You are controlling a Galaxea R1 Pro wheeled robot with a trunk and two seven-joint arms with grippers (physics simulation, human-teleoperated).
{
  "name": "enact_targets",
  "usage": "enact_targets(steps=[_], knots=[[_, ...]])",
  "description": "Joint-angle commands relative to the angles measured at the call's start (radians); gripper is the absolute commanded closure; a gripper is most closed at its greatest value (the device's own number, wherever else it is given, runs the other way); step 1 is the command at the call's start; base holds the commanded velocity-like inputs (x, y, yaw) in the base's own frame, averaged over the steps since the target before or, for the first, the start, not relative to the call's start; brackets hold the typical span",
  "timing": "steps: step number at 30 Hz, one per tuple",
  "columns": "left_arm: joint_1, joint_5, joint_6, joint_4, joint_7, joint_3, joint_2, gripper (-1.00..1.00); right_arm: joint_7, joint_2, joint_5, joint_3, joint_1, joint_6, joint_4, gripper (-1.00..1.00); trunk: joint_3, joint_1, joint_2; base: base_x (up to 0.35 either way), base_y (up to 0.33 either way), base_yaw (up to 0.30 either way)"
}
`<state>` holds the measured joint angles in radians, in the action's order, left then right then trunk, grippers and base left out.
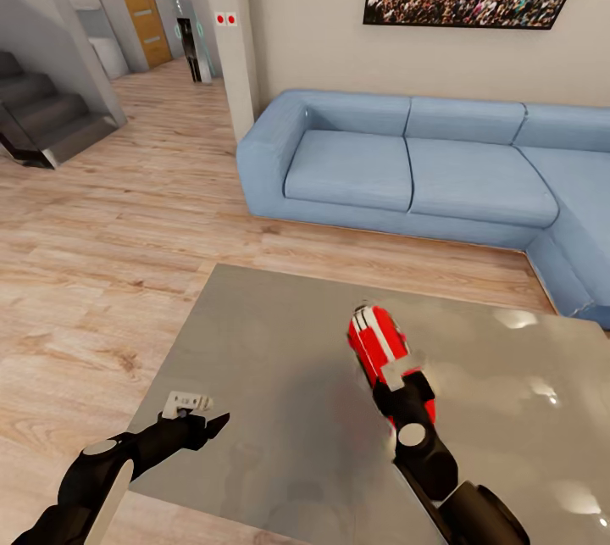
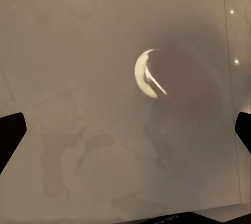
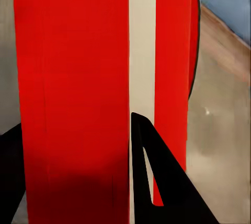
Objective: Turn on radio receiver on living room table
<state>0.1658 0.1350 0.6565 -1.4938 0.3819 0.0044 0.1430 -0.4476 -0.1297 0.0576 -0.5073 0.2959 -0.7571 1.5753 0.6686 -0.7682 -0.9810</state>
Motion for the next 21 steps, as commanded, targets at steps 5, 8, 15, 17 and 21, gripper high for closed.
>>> enact_targets(steps=[5, 8, 15, 17, 21], knots=[[0.000, 0.004, 0.000, -0.002, 0.001, -0.001, 0.000, -1.00, -0.030, 0.033, 0.286, -0.002, 0.000, 0.063, -0.001, 1.00, 0.000, 0.000, 0.000, 0.000, 0.000, 0.000], [0.000, 0.010, 0.001, -0.007, 0.003, -0.002, 0.000, -1.00, -0.076, 0.038, 0.364, -0.007, 0.000, 0.096, -0.001, 1.00, 0.000, 0.000, 0.000, 0.000, 0.000, 0.000], [0.010, 0.096, 0.085, -0.033, 0.022, -0.003, 0.011, -1.00, -0.302, 0.048, 0.677, -0.141, 0.000, 0.105, -0.010, 1.00, 0.000, 0.000, 0.000, 0.000, 0.000, 0.000], [0.034, 0.117, 0.133, -0.034, 0.026, -0.003, 0.015, -1.00, -0.352, 0.051, 0.727, -0.160, 0.000, 0.104, -0.017, 1.00, 0.000, 0.000, 0.000, 0.000, 0.000, 0.000], [0.095, 0.140, 0.225, -0.041, 0.035, -0.002, 0.017, -1.00, -0.445, 0.054, 0.828, -0.221, 0.000, 0.098, -0.135, 1.00, 0.000, 0.000, 0.000, 0.000, 0.000, 0.000]])
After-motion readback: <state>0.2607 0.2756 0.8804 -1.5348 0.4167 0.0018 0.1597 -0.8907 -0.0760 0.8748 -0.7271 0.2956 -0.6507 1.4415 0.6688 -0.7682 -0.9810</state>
